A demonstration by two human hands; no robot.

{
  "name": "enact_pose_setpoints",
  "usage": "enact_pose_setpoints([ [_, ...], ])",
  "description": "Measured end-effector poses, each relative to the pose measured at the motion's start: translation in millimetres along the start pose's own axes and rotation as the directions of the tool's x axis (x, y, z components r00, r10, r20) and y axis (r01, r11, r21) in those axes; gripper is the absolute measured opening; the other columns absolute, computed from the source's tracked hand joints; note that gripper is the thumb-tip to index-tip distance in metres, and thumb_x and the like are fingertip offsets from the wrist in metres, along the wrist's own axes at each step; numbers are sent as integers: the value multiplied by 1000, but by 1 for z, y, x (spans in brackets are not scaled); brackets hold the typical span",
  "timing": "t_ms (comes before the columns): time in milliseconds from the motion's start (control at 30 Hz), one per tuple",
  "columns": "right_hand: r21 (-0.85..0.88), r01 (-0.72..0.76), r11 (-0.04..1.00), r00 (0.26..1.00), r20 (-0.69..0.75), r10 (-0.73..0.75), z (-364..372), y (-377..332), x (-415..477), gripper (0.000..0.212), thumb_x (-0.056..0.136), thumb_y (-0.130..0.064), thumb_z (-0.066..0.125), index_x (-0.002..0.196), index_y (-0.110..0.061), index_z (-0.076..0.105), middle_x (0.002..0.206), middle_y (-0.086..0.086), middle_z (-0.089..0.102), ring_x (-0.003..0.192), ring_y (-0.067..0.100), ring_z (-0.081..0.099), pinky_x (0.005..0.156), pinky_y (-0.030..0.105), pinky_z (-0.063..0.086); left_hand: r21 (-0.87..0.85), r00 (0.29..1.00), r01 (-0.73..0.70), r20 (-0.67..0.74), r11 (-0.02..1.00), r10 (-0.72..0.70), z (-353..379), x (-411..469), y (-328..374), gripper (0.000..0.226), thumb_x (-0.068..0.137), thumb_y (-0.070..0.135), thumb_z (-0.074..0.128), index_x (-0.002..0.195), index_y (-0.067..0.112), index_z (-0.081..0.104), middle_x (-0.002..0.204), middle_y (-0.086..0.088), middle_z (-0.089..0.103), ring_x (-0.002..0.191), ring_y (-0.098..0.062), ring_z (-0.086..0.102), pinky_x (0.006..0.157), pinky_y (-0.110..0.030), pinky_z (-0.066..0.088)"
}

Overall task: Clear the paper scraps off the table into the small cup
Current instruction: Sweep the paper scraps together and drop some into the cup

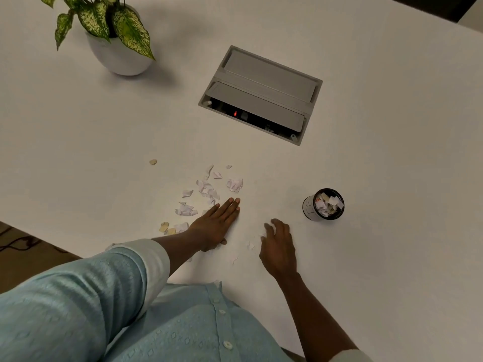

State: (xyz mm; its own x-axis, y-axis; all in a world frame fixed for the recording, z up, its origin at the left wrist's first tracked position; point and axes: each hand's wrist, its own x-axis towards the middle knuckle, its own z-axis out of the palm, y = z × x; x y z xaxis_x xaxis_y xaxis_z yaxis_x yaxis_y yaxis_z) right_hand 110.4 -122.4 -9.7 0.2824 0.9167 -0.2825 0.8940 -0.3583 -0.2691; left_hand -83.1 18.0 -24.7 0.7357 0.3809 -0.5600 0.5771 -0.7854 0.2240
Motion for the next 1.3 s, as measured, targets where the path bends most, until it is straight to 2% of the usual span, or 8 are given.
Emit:
enact_pose_setpoints([
  [133, 0, 90, 996, 994, 65, -90, 8, -8, -13, 38, 92, -7, 54, 129, -10, 60, 141, 8, 50, 130, 25, 47, 100, 34, 47, 1, 1000, 2, 11, 1000, -2, -1, 1, 1, 104, 103, 38, 60, 162, 10, -20, 168, -9, -36, 156, -27, -31, 133, -45, -2],
  [233, 41, 72, 997, 997, -39, -70, 9, -4, -20, 36, 87, -7, 62, 123, -8, 64, 127, 9, 59, 117, 28, 57, 91, 39, 54, -1, 1000, 6, 10, 1000, -6, -1, 0, 2, 103, 103, 37, 60, 163, 10, -20, 168, -9, -35, 156, -27, -30, 133, -45, -3],
  [333, 91, -124, 988, 981, -139, 136, 5, 8, -22, 40, 88, -34, 68, 121, -16, 60, 119, 5, 58, 111, 26, 55, 87, 40, 53, 6, 1000, 2, 4, 1000, -2, -2, -2, 2, 103, 103, 37, 60, 163, 10, -19, 168, -9, -34, 157, -27, -29, 134, -45, -1],
  [433, 177, -303, 936, 946, -61, 318, 5, 16, -21, 72, 75, -69, 70, 126, -21, 52, 120, 2, 51, 116, 22, 47, 79, 38, 56, 4, 1000, 2, 2, 1000, -2, -2, -2, 3, 103, 103, 36, 60, 163, 9, -20, 168, -9, -35, 157, -27, -29, 134, -46, 0],
  [533, 285, -332, 899, 941, 30, 337, 6, 11, -18, 90, 62, -79, 74, 128, -26, 46, 122, 0, 42, 118, 19, 44, 73, 38, 57, 8, 1000, 8, 4, 1000, -8, -2, -2, 4, 103, 103, 37, 61, 163, 9, -19, 168, -9, -34, 158, -27, -28, 134, -46, 1],
  [700, 302, -193, 934, 980, 101, 170, 10, -13, -8, 79, 65, -64, 83, 124, -26, 48, 123, 0, 40, 113, 17, 47, 78, 37, 57, -13, 1000, 18, 13, 1000, -17, -3, -2, 4, 105, 102, 35, 62, 162, 11, -21, 168, -7, -36, 157, -25, -29, 133, -45, -1],
  [1000, 191, 44, 981, 997, 48, -54, 25, -37, -7, 12, 97, -24, 65, 106, -16, 67, 113, 3, 55, 104, 17, 54, 80, 21, 48, -5, 999, 22, 28, 1000, -22, -3, 0, 4, 110, 100, 37, 66, 162, 12, -22, 167, -6, -37, 157, -25, -30, 133, -44, -2],
  [1300, 449, -135, 883, 975, -100, 200, -5, -16, -7, 5, 86, -6, 75, 89, -10, 76, 94, 3, 70, 83, 19, 68, 77, 28, 55, 0, 1000, 20, 9, 1000, -20, -3, -2, 5, 109, 100, 36, 65, 163, 11, -20, 167, -8, -37, 157, -25, -29, 133, -44, -1],
])
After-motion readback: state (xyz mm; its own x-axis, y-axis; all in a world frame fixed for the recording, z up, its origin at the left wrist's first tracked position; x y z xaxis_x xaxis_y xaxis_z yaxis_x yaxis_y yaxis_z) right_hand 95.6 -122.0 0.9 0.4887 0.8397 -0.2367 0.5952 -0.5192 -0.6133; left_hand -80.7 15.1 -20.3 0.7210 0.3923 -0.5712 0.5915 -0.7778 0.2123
